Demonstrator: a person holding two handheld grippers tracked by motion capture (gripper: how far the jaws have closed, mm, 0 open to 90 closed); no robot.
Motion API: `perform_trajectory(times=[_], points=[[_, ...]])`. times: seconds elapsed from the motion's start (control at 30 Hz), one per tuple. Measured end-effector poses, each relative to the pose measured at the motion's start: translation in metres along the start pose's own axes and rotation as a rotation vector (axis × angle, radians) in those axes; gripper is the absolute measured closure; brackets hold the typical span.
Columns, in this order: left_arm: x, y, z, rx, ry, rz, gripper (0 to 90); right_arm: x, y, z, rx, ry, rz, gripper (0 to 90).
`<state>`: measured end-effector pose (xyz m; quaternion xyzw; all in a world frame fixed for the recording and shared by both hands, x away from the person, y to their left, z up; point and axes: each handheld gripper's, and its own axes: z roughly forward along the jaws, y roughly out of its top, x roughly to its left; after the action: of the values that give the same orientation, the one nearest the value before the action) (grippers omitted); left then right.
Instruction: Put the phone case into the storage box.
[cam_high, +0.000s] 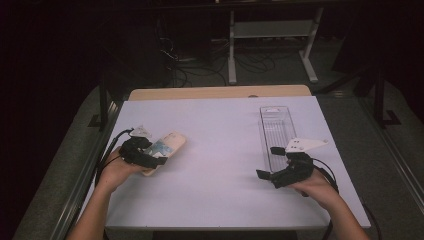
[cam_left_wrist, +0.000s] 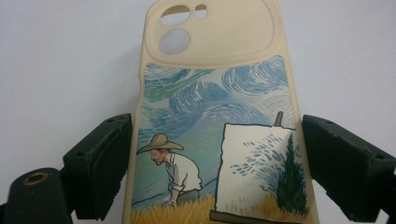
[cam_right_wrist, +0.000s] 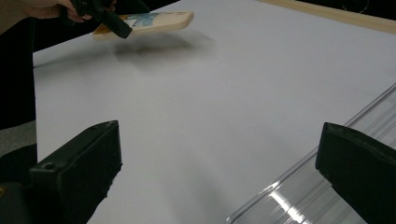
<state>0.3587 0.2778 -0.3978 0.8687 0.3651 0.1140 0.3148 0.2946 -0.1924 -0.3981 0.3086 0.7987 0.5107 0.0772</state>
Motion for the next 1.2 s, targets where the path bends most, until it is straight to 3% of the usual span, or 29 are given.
perform_trajectory(times=[0.13,0.37,0.73,0.83,1.0,1.07,1.2], points=[[-0.003,0.003,-0.002,-0.005,-0.037,-0.013,11.6,0.001,0.005,-0.003,-0.007,-0.005,-0.012,0.0],[-0.007,0.011,-0.004,-0.02,-0.083,0.017,11.6,-0.004,0.014,-0.005,0.005,-0.003,-0.018,0.0],[-0.017,0.028,-0.003,-0.018,-0.147,0.1,11.6,-0.016,0.029,-0.008,0.033,0.024,-0.042,0.0],[-0.022,0.034,-0.001,-0.026,-0.165,0.097,11.5,-0.017,0.034,-0.007,0.038,0.035,-0.053,0.0],[-0.03,0.044,0.0,-0.032,-0.204,0.138,11.5,-0.02,0.041,-0.003,0.043,0.051,-0.068,0.0],[-0.033,0.048,0.0,-0.037,-0.205,0.176,11.5,-0.021,0.044,-0.002,0.053,0.058,-0.074,0.0],[-0.038,0.055,0.0,-0.043,-0.228,0.195,11.5,-0.023,0.049,0.0,0.064,0.078,-0.085,0.0]])
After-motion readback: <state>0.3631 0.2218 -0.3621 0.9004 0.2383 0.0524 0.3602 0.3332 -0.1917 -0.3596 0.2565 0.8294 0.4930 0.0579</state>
